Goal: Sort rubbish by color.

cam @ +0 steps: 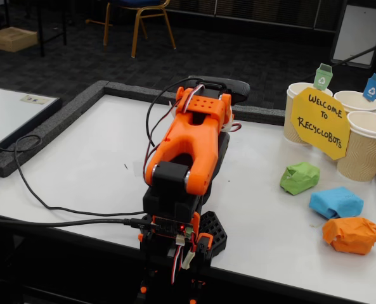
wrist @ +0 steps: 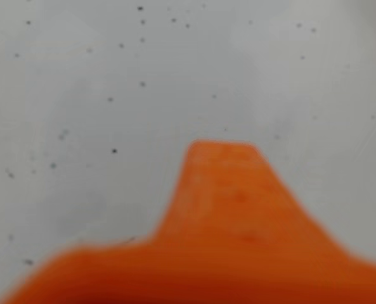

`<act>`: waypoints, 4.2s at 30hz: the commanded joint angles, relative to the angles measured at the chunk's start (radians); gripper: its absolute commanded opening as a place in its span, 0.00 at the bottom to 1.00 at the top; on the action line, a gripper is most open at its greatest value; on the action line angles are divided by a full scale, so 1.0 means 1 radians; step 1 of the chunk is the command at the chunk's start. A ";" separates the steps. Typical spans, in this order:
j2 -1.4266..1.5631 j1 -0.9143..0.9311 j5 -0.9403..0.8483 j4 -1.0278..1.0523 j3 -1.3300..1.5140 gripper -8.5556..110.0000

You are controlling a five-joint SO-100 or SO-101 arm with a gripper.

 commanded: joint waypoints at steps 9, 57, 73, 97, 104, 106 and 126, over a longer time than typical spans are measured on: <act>0.032 0.021 0.020 -0.002 -0.049 0.15; 0.032 0.015 0.017 -0.002 -0.049 0.15; 0.032 -0.005 0.015 -0.031 -0.044 0.13; -0.201 0.017 -0.011 -0.132 -0.275 0.18; -0.472 0.106 -0.012 -0.144 -0.609 0.18; -0.523 0.132 -0.014 -0.118 -0.703 0.19; -0.629 0.454 -0.061 0.135 -1.051 0.19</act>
